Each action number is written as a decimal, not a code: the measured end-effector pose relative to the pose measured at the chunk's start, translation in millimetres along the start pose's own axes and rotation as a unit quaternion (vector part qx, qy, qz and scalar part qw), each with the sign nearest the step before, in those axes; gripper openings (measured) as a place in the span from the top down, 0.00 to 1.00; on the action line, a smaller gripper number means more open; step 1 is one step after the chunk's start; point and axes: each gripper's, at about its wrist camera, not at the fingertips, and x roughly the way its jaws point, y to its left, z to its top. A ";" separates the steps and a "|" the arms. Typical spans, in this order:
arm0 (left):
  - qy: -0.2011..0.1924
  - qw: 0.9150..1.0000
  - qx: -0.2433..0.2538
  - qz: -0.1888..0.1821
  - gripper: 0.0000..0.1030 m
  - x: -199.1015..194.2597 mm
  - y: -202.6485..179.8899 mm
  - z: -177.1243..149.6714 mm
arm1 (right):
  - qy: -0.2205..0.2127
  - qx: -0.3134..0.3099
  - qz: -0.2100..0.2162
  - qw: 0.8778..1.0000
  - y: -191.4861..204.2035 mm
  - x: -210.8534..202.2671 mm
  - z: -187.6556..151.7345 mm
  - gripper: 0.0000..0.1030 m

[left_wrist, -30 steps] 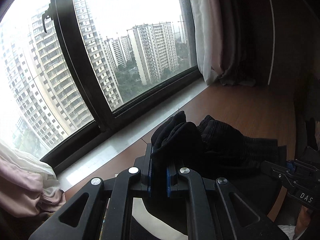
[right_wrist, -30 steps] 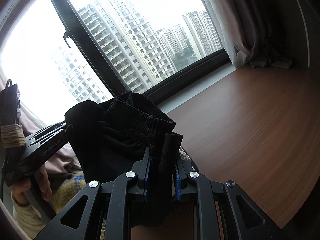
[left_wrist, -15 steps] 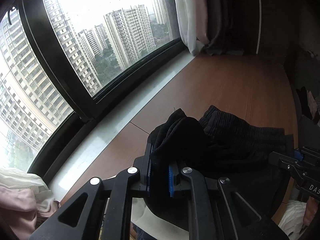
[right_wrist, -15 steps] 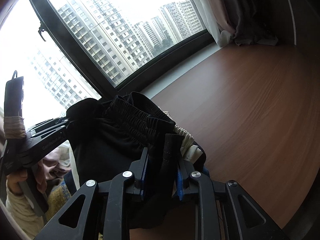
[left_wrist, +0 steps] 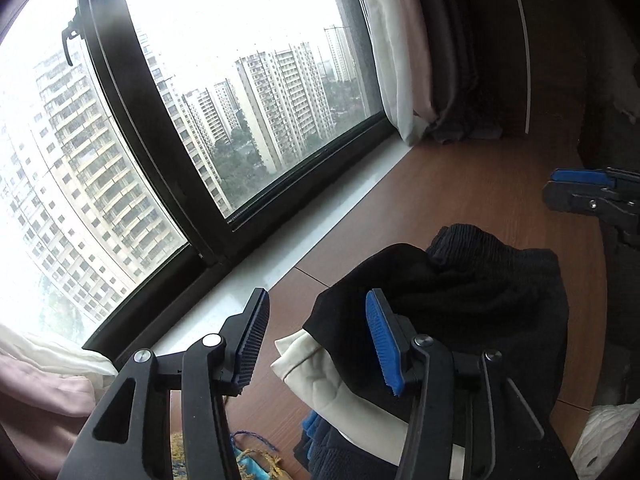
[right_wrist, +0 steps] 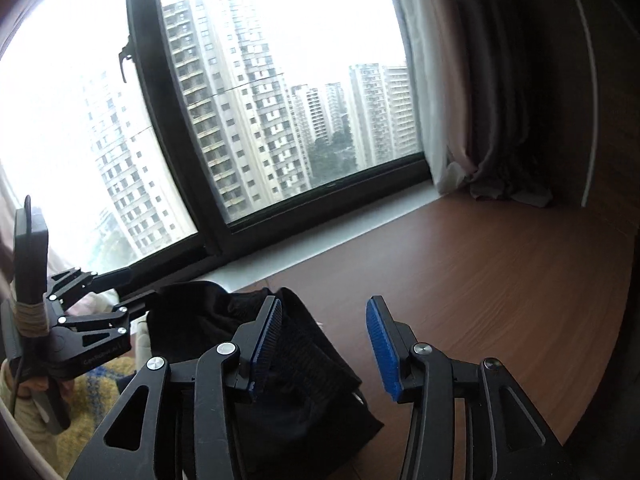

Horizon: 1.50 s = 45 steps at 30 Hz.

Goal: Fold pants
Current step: 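Lower the pants onto the clothes stack and open both tools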

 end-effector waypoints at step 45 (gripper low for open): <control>0.019 0.993 -0.092 0.073 0.40 -27.1 -74.6 -42.5 | 0.066 -0.090 0.127 0.986 -46.3 45.9 24.1 0.66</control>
